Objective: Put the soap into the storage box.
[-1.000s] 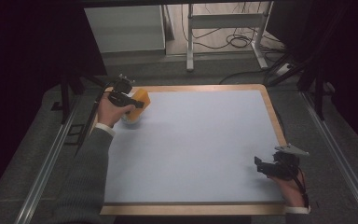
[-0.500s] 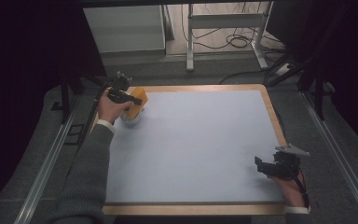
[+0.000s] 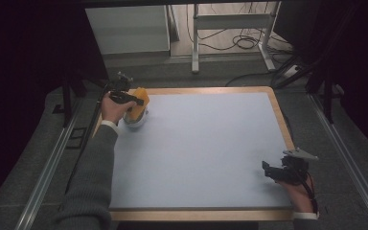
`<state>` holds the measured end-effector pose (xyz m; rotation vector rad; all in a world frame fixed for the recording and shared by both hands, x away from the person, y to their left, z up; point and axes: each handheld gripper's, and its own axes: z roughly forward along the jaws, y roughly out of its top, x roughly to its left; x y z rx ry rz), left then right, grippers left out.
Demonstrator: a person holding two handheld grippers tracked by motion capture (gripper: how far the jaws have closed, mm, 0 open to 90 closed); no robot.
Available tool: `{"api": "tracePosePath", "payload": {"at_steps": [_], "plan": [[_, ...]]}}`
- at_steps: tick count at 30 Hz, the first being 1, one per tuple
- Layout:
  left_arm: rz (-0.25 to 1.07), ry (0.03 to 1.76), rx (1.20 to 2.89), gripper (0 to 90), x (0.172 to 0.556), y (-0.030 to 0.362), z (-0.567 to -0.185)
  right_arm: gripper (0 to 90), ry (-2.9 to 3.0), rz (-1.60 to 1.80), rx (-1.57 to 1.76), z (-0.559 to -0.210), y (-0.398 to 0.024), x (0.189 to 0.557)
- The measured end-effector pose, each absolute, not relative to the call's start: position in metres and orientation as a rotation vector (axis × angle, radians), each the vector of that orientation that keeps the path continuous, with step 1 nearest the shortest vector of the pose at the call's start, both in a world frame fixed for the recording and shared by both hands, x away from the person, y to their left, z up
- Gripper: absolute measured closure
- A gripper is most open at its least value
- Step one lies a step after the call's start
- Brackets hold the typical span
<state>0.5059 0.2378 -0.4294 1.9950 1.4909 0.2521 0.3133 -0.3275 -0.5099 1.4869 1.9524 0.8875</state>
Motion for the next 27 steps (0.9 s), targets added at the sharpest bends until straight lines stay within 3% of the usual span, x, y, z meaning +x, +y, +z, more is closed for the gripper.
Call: {"api": "tracePosePath", "payload": {"at_steps": [27], "plan": [[0.25,1.611,1.891,61.2,0.517,0.258,-0.452,3.6,1.947,0.882,1.493,-0.511,-0.33,0.314]]}}
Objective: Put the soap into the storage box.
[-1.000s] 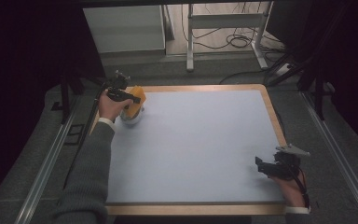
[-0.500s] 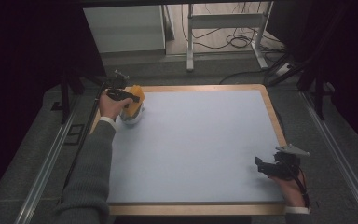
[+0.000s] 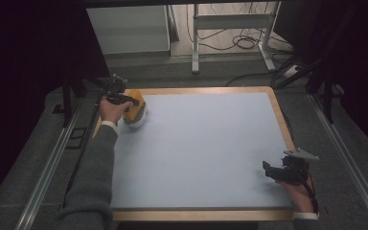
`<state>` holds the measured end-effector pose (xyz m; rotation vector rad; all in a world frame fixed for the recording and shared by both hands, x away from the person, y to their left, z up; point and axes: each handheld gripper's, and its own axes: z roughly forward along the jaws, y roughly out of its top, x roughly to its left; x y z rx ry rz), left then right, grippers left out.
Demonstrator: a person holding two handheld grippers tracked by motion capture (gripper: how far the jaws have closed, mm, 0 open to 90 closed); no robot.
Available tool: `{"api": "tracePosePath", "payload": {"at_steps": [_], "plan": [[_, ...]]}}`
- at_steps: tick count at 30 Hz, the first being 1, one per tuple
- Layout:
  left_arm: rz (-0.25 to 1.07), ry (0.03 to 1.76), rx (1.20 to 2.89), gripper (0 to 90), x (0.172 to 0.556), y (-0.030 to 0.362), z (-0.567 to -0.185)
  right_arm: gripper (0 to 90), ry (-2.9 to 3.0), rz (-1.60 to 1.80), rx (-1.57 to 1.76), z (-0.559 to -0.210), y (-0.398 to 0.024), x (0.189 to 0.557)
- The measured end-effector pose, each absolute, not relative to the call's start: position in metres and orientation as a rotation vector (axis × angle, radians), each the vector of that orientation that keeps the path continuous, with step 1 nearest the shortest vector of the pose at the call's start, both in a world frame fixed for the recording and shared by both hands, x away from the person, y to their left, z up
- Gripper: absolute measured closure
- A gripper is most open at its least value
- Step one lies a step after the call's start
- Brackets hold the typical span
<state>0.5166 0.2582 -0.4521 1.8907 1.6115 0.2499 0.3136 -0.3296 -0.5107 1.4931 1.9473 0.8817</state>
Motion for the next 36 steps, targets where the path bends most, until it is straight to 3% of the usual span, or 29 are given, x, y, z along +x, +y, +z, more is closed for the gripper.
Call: {"api": "tracePosePath", "payload": {"at_steps": [22,32,36], "plan": [[0.197,1.658,1.893,60.8,0.525,0.263,-0.476,3.6,1.937,0.882,1.503,-0.51,-0.333,0.313],[0.294,1.615,1.919,25.9,0.515,0.269,-0.458,3.6,1.941,0.882,1.498,-0.509,-0.332,0.313],[0.336,1.585,1.907,21.4,0.508,0.275,-0.454,3.6,1.942,0.878,1.497,-0.51,-0.332,0.313]]}}
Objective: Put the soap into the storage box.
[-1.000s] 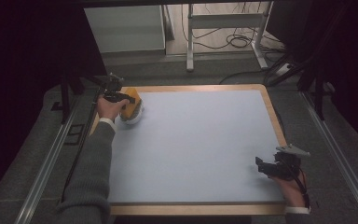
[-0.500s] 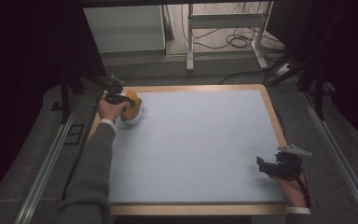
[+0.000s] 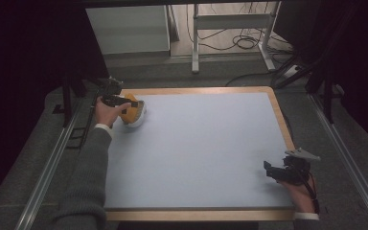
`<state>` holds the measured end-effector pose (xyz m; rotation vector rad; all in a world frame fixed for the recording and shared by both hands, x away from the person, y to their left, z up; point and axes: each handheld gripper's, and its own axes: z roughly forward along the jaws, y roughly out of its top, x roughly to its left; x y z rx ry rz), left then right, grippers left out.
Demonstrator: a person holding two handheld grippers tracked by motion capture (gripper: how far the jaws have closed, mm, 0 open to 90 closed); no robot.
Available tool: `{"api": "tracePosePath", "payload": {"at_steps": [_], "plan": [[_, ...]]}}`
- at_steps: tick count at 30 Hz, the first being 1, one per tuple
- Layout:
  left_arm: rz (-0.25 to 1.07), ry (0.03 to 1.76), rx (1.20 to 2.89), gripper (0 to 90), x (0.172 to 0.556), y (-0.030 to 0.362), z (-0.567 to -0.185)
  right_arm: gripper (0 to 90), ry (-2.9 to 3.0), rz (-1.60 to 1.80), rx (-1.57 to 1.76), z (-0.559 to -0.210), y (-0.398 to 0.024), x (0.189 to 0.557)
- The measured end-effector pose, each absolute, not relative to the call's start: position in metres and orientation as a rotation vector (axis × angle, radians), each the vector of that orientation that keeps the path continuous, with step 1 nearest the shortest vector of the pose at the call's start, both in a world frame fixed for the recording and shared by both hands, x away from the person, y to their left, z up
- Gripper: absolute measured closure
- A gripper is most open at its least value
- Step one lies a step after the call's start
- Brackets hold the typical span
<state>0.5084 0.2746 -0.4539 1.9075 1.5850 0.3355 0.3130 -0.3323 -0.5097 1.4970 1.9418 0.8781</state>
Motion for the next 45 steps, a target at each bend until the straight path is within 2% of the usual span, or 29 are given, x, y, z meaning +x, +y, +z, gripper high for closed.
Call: {"api": "tracePosePath", "payload": {"at_steps": [7,14,28,35,45], "plan": [[0.349,1.565,1.927,19.1,0.498,0.281,-0.446,3.6,1.941,0.877,1.497,-0.509,-0.331,0.313],[0.364,1.469,1.954,18.2,0.478,0.278,-0.436,3.6,1.937,0.88,1.494,-0.508,-0.332,0.312],[0.365,1.224,1.972,18.4,0.409,0.257,-0.429,3.7,1.933,0.886,1.493,-0.506,-0.331,0.311],[0.343,1.154,1.953,21.0,0.368,0.246,-0.448,3.8,1.919,0.89,1.481,-0.504,-0.331,0.31],[0.267,1.147,1.993,21.1,0.343,0.238,-0.484,4.1,1.914,0.916,1.444,-0.499,-0.327,0.307]]}}
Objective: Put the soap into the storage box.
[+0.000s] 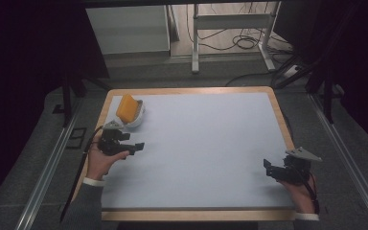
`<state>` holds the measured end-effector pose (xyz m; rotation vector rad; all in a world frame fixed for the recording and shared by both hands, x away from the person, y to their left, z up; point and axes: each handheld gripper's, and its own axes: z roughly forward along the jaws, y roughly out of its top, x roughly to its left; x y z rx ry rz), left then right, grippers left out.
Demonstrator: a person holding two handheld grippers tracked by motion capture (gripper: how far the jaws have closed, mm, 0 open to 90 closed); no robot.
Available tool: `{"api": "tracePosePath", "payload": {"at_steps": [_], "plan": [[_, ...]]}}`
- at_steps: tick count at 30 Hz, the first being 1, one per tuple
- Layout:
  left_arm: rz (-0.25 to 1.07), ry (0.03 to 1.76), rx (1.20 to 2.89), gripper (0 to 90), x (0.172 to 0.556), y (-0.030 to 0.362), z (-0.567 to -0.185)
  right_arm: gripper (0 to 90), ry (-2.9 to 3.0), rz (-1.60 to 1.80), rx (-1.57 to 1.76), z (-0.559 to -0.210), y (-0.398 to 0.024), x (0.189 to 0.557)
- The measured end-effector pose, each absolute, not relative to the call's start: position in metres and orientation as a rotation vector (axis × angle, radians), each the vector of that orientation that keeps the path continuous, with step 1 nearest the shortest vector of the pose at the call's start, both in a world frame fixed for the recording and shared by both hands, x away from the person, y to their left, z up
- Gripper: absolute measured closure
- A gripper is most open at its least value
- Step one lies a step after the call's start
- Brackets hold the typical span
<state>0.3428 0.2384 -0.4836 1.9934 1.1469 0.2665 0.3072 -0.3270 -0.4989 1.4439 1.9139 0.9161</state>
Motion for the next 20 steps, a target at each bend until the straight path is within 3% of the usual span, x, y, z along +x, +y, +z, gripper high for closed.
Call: {"api": "tracePosePath", "payload": {"at_steps": [8,20], "plan": [[0.227,1.148,1.978,22.1,0.325,0.235,-0.508,4.1,1.918,0.919,1.435,-0.499,-0.326,0.307],[0.256,1.157,2.0,19.5,0.326,0.233,-0.512,4.1,1.933,0.922,1.397,-0.502,-0.321,0.309]]}}
